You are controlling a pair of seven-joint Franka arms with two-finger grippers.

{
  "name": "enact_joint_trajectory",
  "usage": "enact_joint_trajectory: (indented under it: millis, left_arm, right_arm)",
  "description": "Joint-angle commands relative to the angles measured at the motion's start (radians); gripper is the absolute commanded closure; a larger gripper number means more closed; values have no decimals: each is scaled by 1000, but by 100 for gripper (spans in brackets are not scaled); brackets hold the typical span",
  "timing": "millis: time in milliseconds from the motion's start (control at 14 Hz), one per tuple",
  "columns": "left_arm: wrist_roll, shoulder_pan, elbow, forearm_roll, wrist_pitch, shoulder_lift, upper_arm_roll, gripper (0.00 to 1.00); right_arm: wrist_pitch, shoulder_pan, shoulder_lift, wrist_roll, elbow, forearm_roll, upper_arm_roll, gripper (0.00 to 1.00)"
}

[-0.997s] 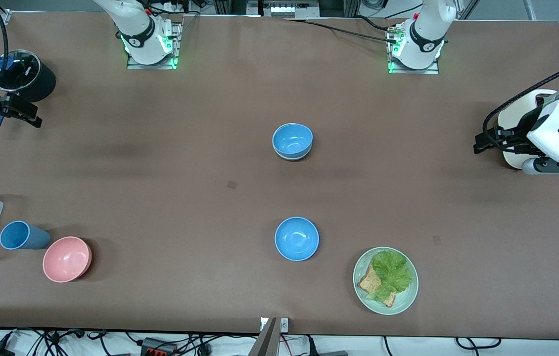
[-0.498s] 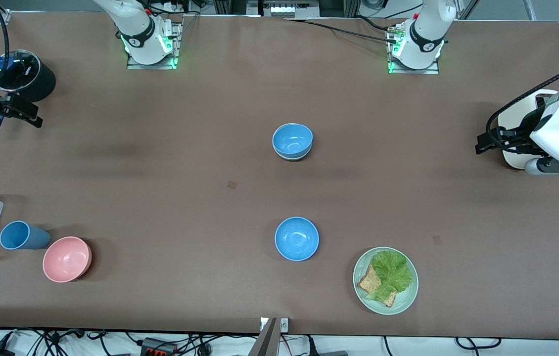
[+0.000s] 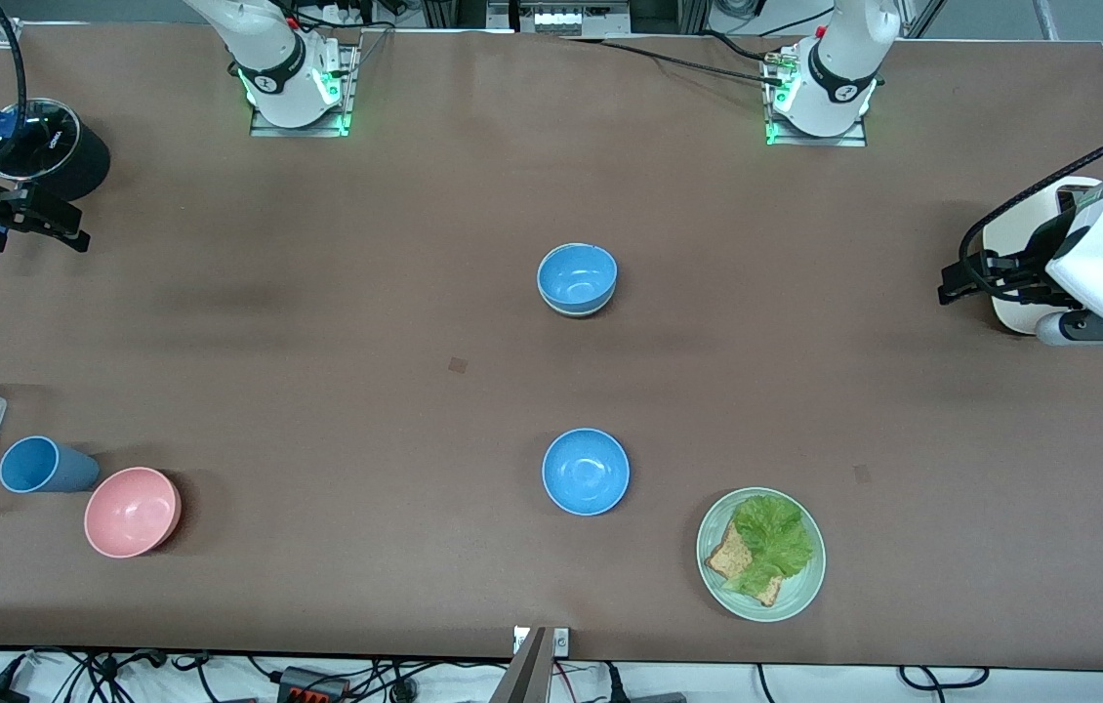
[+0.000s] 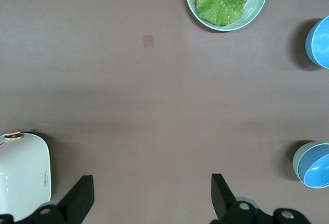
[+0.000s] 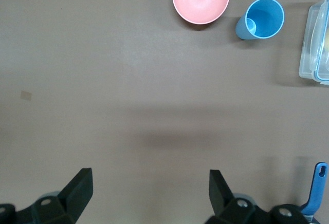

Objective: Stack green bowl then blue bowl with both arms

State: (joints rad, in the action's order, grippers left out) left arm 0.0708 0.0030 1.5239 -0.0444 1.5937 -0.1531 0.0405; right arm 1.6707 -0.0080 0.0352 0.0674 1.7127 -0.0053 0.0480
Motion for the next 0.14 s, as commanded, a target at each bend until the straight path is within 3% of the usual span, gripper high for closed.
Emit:
enact_joint_trajectory:
  millis: [0,71]
  left_arm:
    - [3,5,-16,-19,-12,0,-2,0]
    - [3,5,-16,-19,-12,1,-2,0]
  right_arm:
    - [-9,2,2,-1,-13,-8,0,0]
    - [-9,3,2,-3,-15,-8,0,0]
